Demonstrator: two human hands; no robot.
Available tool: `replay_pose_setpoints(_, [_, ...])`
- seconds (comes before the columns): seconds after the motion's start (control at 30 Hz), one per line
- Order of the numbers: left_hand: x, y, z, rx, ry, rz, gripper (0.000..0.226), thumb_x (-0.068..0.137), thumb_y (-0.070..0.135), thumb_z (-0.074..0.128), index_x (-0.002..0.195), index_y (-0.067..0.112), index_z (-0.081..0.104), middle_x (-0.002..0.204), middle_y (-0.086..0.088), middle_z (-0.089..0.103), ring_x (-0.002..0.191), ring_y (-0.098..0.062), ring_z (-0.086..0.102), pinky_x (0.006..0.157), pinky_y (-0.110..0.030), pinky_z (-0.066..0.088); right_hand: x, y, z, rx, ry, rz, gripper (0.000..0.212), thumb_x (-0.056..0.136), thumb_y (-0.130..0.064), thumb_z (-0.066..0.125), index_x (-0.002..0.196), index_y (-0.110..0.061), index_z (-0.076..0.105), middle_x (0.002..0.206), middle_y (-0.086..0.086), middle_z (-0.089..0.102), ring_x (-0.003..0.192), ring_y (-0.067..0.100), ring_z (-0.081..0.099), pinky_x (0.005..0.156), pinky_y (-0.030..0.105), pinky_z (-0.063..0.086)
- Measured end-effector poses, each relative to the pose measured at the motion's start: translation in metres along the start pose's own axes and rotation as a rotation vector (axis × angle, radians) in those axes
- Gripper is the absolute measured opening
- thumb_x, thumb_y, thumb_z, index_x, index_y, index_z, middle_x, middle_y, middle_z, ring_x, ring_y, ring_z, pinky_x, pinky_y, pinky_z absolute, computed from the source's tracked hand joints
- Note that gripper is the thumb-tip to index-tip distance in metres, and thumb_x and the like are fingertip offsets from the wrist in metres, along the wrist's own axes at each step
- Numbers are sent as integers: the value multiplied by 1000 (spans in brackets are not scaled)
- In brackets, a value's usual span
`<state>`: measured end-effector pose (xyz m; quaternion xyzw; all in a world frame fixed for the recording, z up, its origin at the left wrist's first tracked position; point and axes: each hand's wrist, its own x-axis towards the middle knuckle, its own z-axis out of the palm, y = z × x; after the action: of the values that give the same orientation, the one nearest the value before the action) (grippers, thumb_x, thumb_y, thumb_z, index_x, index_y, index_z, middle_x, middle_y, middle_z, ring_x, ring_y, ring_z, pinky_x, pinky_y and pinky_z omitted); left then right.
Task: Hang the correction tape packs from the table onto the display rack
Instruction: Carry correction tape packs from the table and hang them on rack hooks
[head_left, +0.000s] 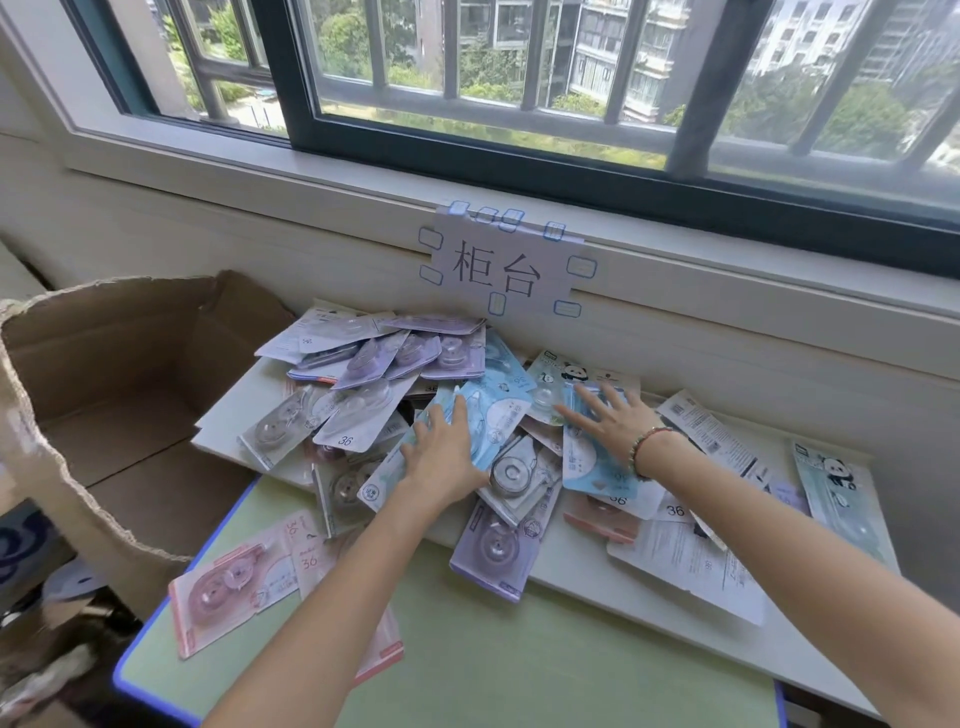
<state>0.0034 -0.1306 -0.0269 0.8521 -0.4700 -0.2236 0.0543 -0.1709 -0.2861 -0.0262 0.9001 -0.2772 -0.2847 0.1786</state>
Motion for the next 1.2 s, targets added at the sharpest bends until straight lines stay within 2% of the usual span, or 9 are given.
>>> replay_pose_setpoints(0.13, [3,5,3,63,11,-22,105,83,43,69,153,13,-4,158,-17,7,143,-40,14,112,-58,25,-3,10,-11,11,-60,83,94,86,-21,67,152,-26,0,155,14,13,138,33,25,108,44,32])
replay_pose_setpoints(0.27, [4,13,5,97,61,-37,104,84,52,65,153,8,0,156,-20,14,143,-38,17,113,-54,23,-7,13,-10,171,-116,159,67,90,-26,61,145,-11,27,147,13,27,135,30,27,108,45,32])
replay_pose_setpoints(0.4, [2,17,3,-13,80,-59,109,83,48,69,152,1,-1,156,-24,11,145,-37,11,115,-50,18,-13,8,-1,364,-59,156,103,72,-64,67,147,-10,21,146,8,32,133,27,33,109,42,32])
replay_pose_setpoints(0.5, [-1,18,4,-60,80,-80,114,82,47,70,150,-2,-7,156,-24,4,146,-37,6,115,-51,17,-20,7,3,404,-46,158,113,65,-72,67,150,-22,12,146,12,31,132,30,31,105,41,35])
replay_pose_setpoints(0.63, [-9,18,9,-74,64,-97,115,83,47,70,149,-4,-9,156,-25,-1,146,-36,5,114,-51,21,-28,-1,7,460,37,214,103,63,-69,70,141,-17,26,131,12,36,119,29,40,101,39,38])
replay_pose_setpoints(0.8, [-24,11,16,-108,61,-76,115,80,46,74,150,-4,-2,156,-24,-4,145,-37,9,115,-51,19,-52,-20,9,607,160,349,94,68,-61,73,135,-12,29,131,7,38,122,26,41,105,41,33])
replay_pose_setpoints(0.9, [-38,8,16,-158,112,-44,112,79,42,75,150,-3,1,154,-24,3,143,-37,14,113,-52,19,-72,-37,12,719,223,431,102,65,-64,72,139,-15,23,130,4,38,123,25,38,108,42,28])
replay_pose_setpoints(1.0, [-56,2,11,-262,202,10,114,75,43,78,149,-1,2,146,-20,15,136,-35,26,111,-50,24,-94,-58,9,936,307,542,112,64,-58,77,147,-19,13,135,7,34,126,27,35,110,45,28])
replay_pose_setpoints(1.2, [-108,-23,17,-504,220,189,121,72,35,83,151,2,-2,147,-18,6,137,-37,28,116,-48,25,-161,-126,-6,1373,564,778,110,63,-48,84,145,-21,16,139,10,35,128,29,38,106,43,38])
